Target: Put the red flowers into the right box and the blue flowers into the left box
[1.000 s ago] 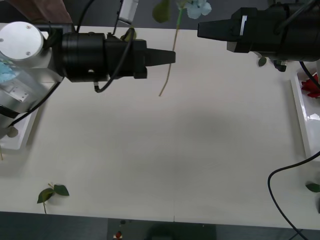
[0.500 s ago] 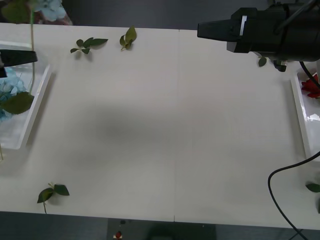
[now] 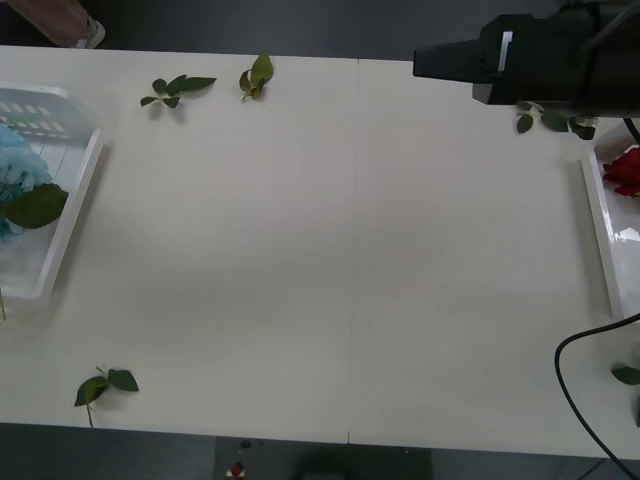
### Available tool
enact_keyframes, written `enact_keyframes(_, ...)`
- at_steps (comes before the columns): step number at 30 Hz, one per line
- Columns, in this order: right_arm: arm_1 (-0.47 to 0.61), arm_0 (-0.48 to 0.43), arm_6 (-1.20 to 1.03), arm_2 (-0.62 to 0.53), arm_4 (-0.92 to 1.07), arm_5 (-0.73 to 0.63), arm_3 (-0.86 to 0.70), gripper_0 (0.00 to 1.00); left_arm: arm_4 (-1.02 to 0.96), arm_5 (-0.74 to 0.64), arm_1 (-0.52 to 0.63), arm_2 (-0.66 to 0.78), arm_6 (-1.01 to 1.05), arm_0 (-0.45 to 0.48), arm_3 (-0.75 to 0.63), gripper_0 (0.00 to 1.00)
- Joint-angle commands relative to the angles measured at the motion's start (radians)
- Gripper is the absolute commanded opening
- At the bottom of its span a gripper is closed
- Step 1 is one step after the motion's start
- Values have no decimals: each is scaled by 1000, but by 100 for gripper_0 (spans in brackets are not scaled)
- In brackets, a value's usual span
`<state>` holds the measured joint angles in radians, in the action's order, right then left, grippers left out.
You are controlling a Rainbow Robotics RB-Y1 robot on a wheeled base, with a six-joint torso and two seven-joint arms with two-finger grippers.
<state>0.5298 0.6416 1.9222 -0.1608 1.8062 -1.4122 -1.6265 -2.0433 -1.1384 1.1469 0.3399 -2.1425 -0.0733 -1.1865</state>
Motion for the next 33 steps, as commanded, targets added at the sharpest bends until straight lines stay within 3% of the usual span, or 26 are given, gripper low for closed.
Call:
enact_keyframes(1,47,10,44,-72,7,-65,-23,100,91,69,13,1,41,-14,24,0)
enact_keyframes(13,121,-33,210,-172,-2,-243,-23,100,150,189,14,-71,56,-34,110,3)
enact_keyframes(19,167,-72,365,-197,-5,-289,-23,100,137,255,14,-111,58,-33,111,51)
enact_keyframes(20,176,-79,397,-203,-10,-300,-23,100,135,255,14,-108,56,-33,111,65)
enact_keyframes(24,202,-92,512,-230,-47,-350,-23,100,41,255,14,-87,46,-10,108,100)
enact_keyframes(29,216,-94,636,-270,-108,-410,-23,100,-74,243,17,-58,-5,23,59,100)
enact_keyframes(33,222,-92,718,-299,-146,-444,-23,100,-75,207,36,25,9,89,-81,100)
